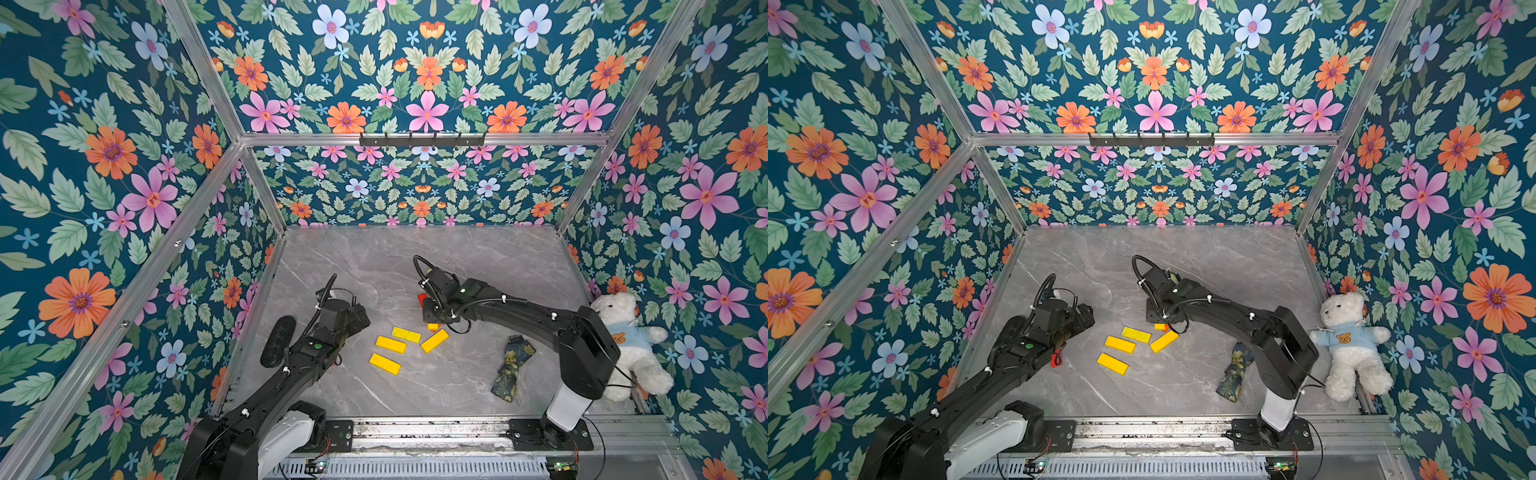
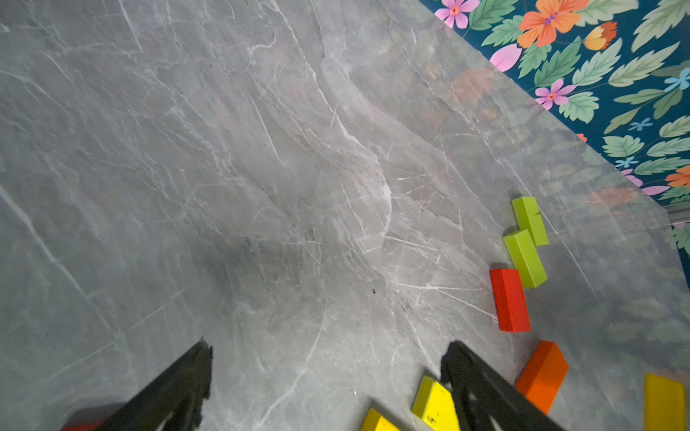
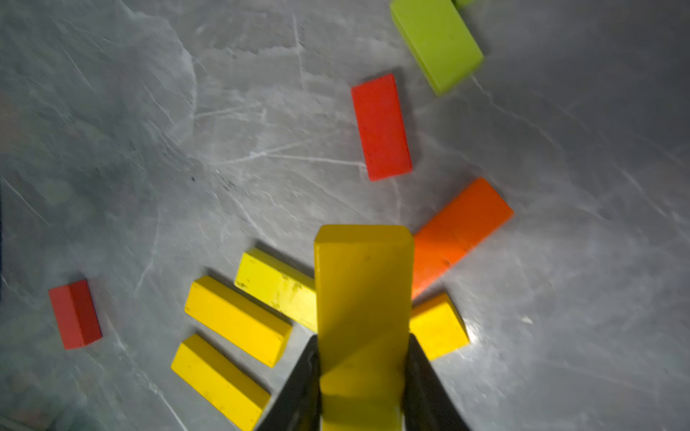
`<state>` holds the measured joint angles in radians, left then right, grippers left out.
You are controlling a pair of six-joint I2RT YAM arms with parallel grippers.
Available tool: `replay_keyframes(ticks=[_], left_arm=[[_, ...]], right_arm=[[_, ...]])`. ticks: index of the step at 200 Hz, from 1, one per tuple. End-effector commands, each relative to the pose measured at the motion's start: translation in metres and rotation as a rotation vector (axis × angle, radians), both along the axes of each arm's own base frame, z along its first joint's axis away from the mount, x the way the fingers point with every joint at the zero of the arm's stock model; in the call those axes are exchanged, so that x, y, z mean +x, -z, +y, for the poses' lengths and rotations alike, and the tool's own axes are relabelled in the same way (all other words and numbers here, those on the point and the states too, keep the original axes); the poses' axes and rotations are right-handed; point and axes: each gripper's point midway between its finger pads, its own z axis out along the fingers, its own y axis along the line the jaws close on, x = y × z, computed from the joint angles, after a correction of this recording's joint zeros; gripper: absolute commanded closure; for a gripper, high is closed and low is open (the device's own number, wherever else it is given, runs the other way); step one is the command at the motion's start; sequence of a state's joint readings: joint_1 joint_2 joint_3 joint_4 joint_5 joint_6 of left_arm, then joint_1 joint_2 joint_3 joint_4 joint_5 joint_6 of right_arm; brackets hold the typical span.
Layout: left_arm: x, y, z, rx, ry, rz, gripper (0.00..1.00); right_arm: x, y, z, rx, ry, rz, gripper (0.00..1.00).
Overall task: Assemble the letter h with building blocks
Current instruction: Place the building block at the center of the board.
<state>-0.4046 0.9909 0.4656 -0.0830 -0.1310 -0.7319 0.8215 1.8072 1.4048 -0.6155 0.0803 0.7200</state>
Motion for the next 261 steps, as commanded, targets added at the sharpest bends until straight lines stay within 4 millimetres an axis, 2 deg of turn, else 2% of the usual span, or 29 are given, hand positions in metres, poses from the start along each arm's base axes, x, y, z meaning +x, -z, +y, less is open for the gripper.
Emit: replay_keyframes(ticks=[1,30,72,135,175,203,214,237,261], left_arm=[[-0.003,0.0,0.008,0.019,-0.027,0.005,0.0],[-0.007,0.0,0.009,0.024,-0.026,0.009,0.0],[-0.01,-0.002,0.011,0.026,-0.026,0.01,0.0],[-0.012,-0.003,0.008,0.015,-0.012,0.012,0.0],[-0.012,-0.004,0.006,0.009,-0.002,0.016,0.0],[-0.012,-0.005,0.005,0.006,-0.001,0.015,0.0],[-0.012,-0.004,0.006,0.007,-0.002,0.017,0.0],[-0.011,-0.005,0.006,0.007,-0.003,0.015,0.0],[-0.011,-0.003,0.005,0.005,0.001,0.02,0.0]], right_arm=[[0.013,-0.004,0.033,0.031,-0.048,-0.008,0.88],[0.036,0.008,0.07,0.069,-0.041,0.01,0.88],[0.062,0.03,0.094,0.055,-0.01,0.012,0.88],[0.089,0.056,0.101,-0.066,-0.028,-0.02,0.86],[0.096,0.071,0.102,-0.091,-0.016,-0.003,0.85],[0.099,0.072,0.103,-0.088,-0.014,-0.007,0.84],[0.1,0.073,0.104,-0.085,-0.014,-0.009,0.8],[0.1,0.076,0.104,-0.081,-0.013,0.001,0.63],[0.099,0.075,0.104,-0.08,-0.014,-0.001,0.51]])
